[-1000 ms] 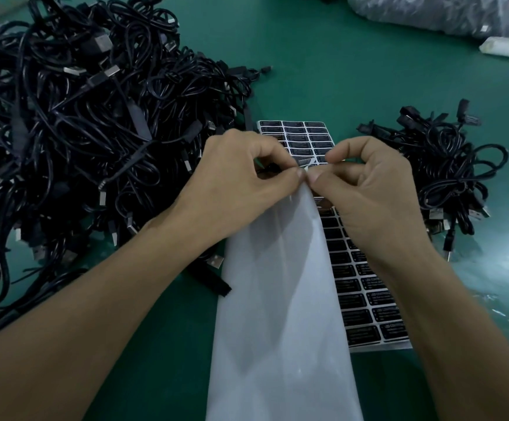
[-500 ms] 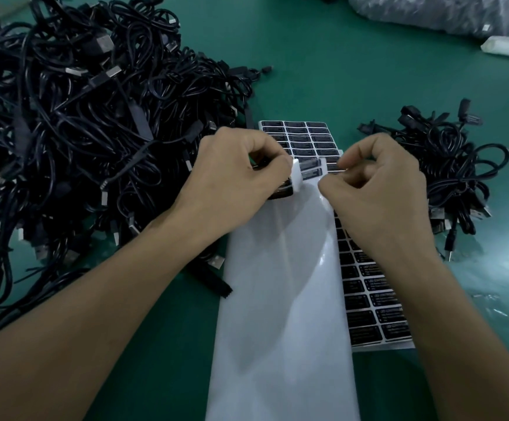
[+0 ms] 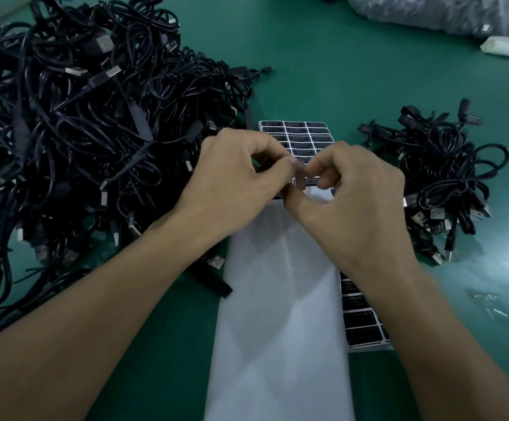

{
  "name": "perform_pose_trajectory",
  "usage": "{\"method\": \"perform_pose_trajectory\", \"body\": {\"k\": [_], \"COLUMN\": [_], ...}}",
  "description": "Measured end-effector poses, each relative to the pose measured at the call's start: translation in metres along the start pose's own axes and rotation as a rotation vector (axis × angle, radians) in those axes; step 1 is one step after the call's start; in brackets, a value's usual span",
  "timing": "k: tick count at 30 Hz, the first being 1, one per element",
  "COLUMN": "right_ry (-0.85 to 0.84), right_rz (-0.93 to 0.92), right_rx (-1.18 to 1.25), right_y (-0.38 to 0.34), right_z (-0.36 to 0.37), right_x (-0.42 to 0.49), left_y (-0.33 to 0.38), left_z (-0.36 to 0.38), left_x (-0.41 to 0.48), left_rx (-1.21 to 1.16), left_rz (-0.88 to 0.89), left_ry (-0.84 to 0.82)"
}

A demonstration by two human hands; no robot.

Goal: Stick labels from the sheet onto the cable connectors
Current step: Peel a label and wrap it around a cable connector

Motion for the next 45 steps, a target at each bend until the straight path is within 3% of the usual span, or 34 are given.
{"method": "perform_pose_trajectory", "body": {"k": [12, 15, 21, 27, 31, 45], "right_ry": [0.05, 0.057, -0.045, -0.137, -0.175, -0.075], "right_rz": [0.027, 0.173, 0.585, 0.721, 0.72, 0.493], "right_rx": [0.054, 0.211, 0.771, 0.989, 1.085, 0.909], "right_y": [-0.002, 0.009, 0.027, 0.026, 0.022, 0.021], "right_z": [-0.004, -0.008, 0.002, 0.011, 0.014, 0.008], "right_x": [-0.002, 0.001, 0.0, -0.003, -0.003, 0.001], "left_y": [0.001, -0.001, -0.005, -0.01, -0.008, -0.01], "left_z": [0.002, 0.001, -0.002, 0.0, 0.002, 0.003], "left_x": [-0.001, 0.0, 0.001, 0.003, 0.002, -0.001], "left_rx": [-0.025, -0.066, -0.165, -0.357, -0.378, -0.148], "left_rz": [-0.017, -0.041, -0.107, -0.235, -0.24, -0.238], "left_ry": [0.0, -0.003, -0.028, -0.074, -0.125, -0.143]}}
Point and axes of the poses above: each hand's wrist, its own x-axis towards the middle knuckle, its own z-axis out of the palm, y = z × x, the point moved 6 cm from there along x, towards the middle knuckle, and after that the axes turned 3 degrees about y, right-handed, at the moved point
